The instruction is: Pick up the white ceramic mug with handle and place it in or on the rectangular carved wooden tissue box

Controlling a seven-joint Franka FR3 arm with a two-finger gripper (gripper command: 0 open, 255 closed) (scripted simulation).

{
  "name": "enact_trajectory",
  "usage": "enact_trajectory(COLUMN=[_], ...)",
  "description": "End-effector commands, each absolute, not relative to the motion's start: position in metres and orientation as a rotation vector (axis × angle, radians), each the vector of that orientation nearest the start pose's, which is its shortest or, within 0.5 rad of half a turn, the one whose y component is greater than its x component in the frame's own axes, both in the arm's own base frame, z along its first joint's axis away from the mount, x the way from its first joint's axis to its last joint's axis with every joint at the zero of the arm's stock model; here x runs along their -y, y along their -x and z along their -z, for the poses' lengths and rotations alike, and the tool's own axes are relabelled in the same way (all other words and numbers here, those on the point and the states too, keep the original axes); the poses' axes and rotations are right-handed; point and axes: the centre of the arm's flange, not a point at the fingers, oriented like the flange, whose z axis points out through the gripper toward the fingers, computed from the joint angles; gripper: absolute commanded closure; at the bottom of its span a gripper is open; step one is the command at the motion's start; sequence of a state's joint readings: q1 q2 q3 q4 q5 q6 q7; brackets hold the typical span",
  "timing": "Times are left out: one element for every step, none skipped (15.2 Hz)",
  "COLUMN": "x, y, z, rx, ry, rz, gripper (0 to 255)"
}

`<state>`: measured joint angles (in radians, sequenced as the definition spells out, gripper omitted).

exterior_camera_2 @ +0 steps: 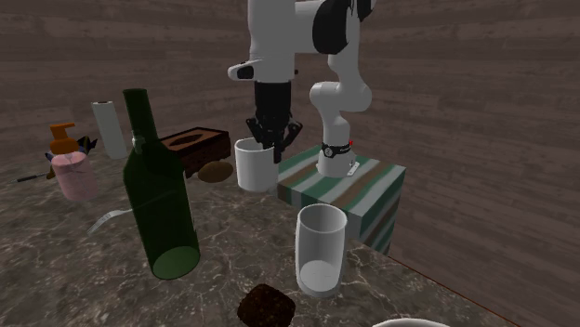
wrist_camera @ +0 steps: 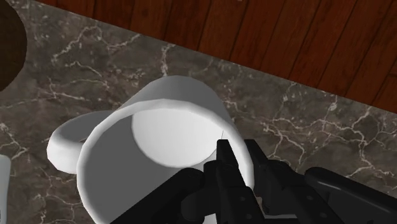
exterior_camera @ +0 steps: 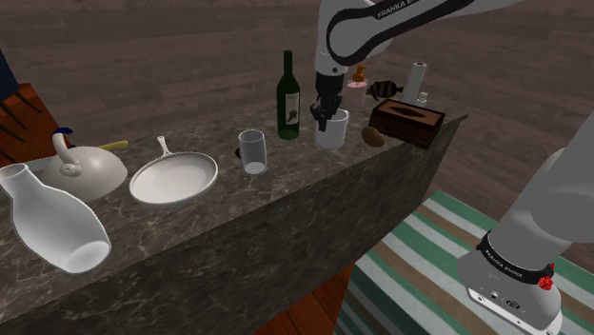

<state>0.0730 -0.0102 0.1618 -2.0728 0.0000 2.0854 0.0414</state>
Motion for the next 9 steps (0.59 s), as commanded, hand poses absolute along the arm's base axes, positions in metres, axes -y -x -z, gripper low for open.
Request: enact_trajectory(x=[-0.127,-0.127,-0.127,-0.127,-0.127,-0.127,-0.127,-0.127,-0.127], y=[-0.532,-0.532,-0.532,-0.532,-0.532,-0.532,-0.532,-0.532,-0.532], z=[-0.447,-0.453,-0.458,-0.463,-0.469,-0.474,-0.479,-0.484,-0.49], rx=[0.303,0.303,0.303,0.303,0.303,0.303,0.303,0.303,0.303], ry=[3.125,3.125,3.125,3.125,3.125,3.125,3.125,3.125,3.125], rz=[0.036,0.036,0.036,0.036,0.036,0.036,0.036,0.036,0.036], gripper=[255,255,255,255,255,255,255,255,255])
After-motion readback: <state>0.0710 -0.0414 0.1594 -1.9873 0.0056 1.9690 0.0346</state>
